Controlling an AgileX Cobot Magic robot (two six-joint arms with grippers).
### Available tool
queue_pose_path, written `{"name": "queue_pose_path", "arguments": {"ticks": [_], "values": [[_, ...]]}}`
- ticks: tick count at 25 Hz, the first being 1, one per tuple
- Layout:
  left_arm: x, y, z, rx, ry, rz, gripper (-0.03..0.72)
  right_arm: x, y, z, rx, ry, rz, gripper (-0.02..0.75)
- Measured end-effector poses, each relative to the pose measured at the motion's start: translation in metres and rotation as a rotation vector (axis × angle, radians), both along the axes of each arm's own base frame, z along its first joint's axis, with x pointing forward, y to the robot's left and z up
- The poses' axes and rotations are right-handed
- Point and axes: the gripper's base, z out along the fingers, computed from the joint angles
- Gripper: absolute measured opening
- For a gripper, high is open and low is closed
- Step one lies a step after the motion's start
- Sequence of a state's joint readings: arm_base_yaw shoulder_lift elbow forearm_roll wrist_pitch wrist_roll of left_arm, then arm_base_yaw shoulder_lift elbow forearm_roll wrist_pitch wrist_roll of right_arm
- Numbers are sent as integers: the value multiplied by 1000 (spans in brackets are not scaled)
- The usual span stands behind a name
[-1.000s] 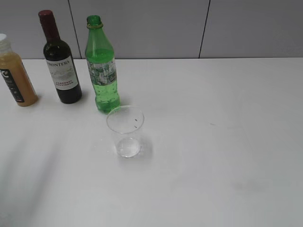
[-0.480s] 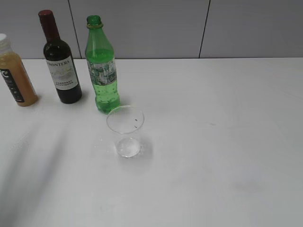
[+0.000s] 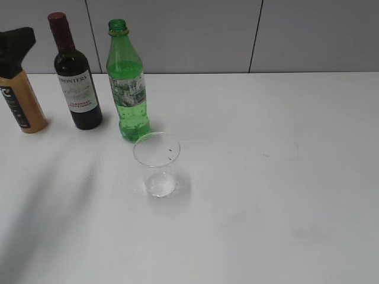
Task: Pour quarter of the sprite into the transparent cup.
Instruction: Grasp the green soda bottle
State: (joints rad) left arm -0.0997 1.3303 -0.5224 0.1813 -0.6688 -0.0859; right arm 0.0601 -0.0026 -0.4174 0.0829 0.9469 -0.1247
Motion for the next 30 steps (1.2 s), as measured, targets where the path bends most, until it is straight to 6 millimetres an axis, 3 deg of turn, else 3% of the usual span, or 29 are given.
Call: {"name": "queue_pose_path", "arguments": {"ticks": [8,15,23,30], "values": [[13,-10,-29,15,58,-101,562,0,0,0,0,0,0,594],[19,-27,-57,88,49,-290,562,0,0,0,0,0,0,594],[26,-33,-79,36,37,-347,565,0,0,0,0,0,0,594],[36,-35,-94,35,66,-366,664,0,0,0,0,0,0,594]]}}
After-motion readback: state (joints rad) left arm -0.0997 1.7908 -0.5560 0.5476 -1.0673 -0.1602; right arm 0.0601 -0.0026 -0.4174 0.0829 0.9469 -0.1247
